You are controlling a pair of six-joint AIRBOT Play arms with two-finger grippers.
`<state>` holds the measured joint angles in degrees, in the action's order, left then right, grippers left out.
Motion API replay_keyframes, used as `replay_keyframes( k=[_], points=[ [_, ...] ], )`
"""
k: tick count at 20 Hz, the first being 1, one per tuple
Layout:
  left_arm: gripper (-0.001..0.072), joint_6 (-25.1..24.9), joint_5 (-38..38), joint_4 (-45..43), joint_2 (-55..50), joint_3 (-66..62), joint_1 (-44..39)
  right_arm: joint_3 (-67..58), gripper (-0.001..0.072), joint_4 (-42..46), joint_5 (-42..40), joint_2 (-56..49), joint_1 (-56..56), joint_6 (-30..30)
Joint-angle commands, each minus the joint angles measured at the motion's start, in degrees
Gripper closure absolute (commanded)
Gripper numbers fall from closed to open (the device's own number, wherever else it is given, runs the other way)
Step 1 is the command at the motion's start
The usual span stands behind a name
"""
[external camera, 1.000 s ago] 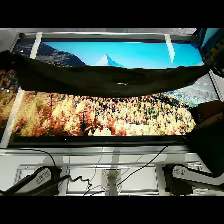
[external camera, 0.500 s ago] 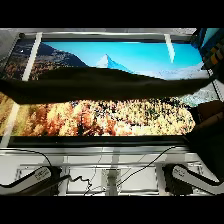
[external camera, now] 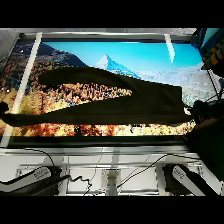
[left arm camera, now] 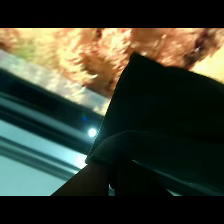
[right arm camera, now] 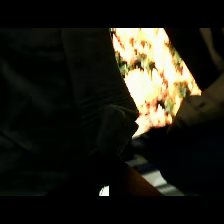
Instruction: Fold the clothes and pants, and hang the long-sleeved shirts on hangers.
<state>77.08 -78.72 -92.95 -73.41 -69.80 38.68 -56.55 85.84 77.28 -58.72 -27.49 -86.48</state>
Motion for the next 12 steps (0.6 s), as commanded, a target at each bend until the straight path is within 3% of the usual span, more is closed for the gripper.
replay_keyframes(
  k=[1, 6, 12],
  points=[
    [0.0696, -0.44, -4.92, -11.23, -0.11, 3.89, 0.04, 6.01, 0.0673, 2.10, 4.79, 2.86, -0.02, 1.03],
    [0.0696, -3.13, -5.09, -13.55, -0.44, 9.16, 0.04, 6.03, 0.0673, 3.61, 13.27, 2.82, -0.02, 3.80],
    [0.0694, -3.80, -5.57, -18.73, -1.44, 11.43, 0.02, 6.03, 0.0673, 3.58, 14.71, 2.82, -0.02, 3.80]
  ],
)
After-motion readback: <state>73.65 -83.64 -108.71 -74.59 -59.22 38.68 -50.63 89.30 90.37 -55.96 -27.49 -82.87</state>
